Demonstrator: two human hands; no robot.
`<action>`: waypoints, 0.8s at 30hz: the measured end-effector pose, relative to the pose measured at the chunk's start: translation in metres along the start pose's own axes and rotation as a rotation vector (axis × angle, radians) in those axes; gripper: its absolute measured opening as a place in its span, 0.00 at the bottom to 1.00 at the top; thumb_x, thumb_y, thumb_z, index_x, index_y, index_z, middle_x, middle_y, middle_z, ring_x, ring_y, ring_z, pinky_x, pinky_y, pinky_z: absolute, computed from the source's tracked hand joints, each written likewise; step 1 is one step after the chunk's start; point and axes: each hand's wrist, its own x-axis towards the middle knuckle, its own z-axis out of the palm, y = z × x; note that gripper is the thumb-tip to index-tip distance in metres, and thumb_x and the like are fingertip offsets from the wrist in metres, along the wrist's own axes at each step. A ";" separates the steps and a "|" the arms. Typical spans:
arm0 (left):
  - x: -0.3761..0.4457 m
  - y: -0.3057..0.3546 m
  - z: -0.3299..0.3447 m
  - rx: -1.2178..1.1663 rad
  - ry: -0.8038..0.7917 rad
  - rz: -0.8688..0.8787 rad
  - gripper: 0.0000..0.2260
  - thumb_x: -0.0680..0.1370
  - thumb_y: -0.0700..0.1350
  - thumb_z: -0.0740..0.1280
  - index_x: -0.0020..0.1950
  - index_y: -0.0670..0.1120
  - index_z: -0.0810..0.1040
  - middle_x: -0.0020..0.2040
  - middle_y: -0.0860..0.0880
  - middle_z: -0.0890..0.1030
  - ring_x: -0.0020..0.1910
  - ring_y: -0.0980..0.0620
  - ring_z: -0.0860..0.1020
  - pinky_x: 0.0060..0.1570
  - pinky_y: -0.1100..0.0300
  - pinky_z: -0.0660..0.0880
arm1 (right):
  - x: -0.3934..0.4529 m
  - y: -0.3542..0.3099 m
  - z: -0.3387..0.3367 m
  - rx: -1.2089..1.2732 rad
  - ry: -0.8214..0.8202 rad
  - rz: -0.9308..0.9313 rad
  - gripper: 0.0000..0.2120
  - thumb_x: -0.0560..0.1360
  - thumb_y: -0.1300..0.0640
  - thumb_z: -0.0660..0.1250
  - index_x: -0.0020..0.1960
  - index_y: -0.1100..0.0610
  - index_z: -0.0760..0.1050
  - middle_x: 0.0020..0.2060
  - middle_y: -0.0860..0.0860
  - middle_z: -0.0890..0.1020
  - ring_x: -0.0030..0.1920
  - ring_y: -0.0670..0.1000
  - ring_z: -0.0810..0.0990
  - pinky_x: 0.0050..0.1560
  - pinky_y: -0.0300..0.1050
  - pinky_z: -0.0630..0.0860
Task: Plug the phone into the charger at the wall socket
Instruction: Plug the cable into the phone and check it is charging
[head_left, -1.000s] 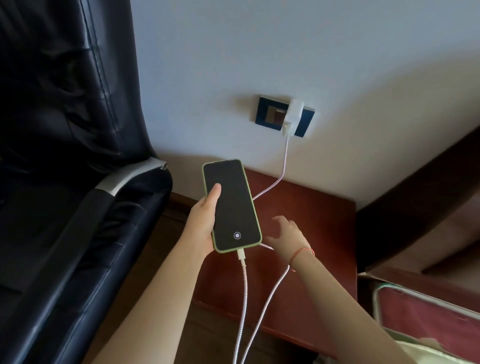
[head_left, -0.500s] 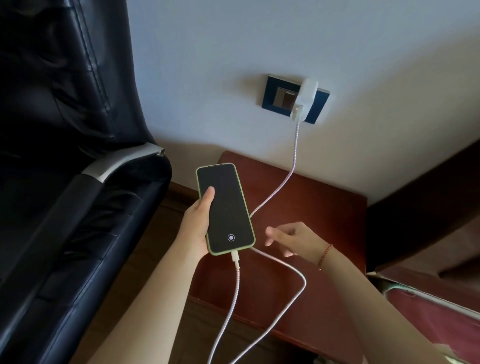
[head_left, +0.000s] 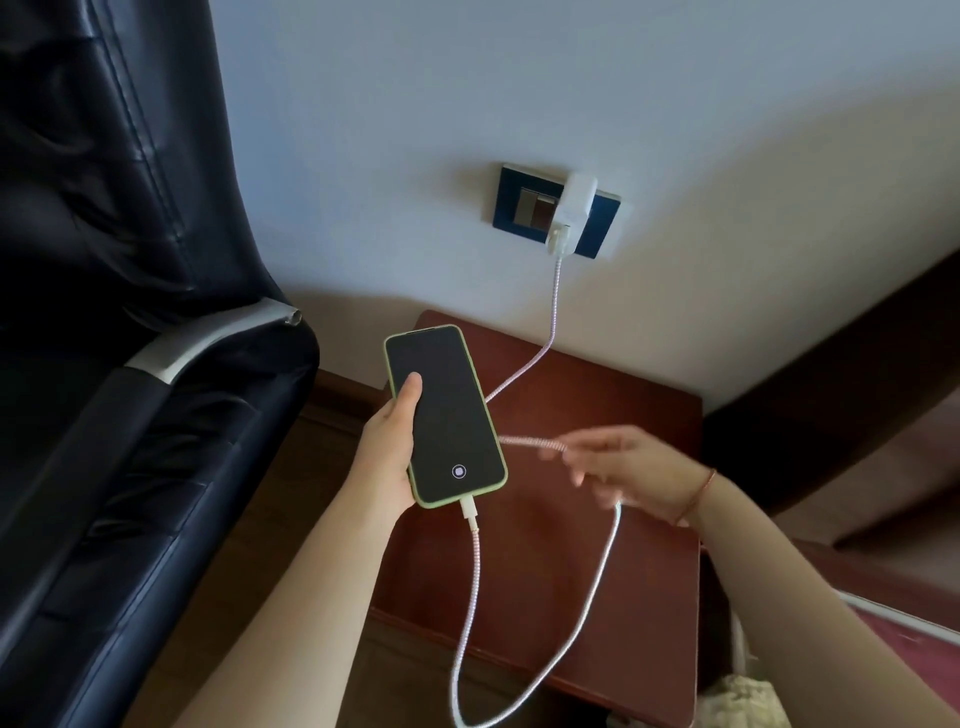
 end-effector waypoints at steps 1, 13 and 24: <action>-0.002 0.002 0.002 -0.007 -0.006 -0.003 0.16 0.75 0.58 0.63 0.56 0.50 0.77 0.50 0.47 0.83 0.49 0.46 0.82 0.43 0.52 0.78 | 0.000 -0.012 -0.007 -0.082 0.151 -0.067 0.10 0.76 0.65 0.62 0.54 0.64 0.79 0.28 0.51 0.74 0.19 0.41 0.63 0.21 0.31 0.61; -0.002 -0.038 0.029 -0.166 -0.028 -0.067 0.18 0.79 0.50 0.58 0.67 0.47 0.68 0.63 0.41 0.76 0.59 0.42 0.76 0.61 0.44 0.71 | 0.021 -0.075 -0.009 -0.666 0.845 -0.650 0.12 0.77 0.65 0.60 0.56 0.60 0.78 0.37 0.53 0.76 0.40 0.51 0.74 0.43 0.36 0.65; 0.030 -0.075 0.019 -0.006 0.084 -0.167 0.19 0.78 0.48 0.62 0.67 0.44 0.69 0.67 0.43 0.73 0.66 0.43 0.71 0.67 0.47 0.65 | 0.032 -0.020 0.012 -0.864 0.643 -0.645 0.08 0.77 0.62 0.61 0.54 0.59 0.76 0.36 0.51 0.80 0.38 0.56 0.79 0.44 0.49 0.75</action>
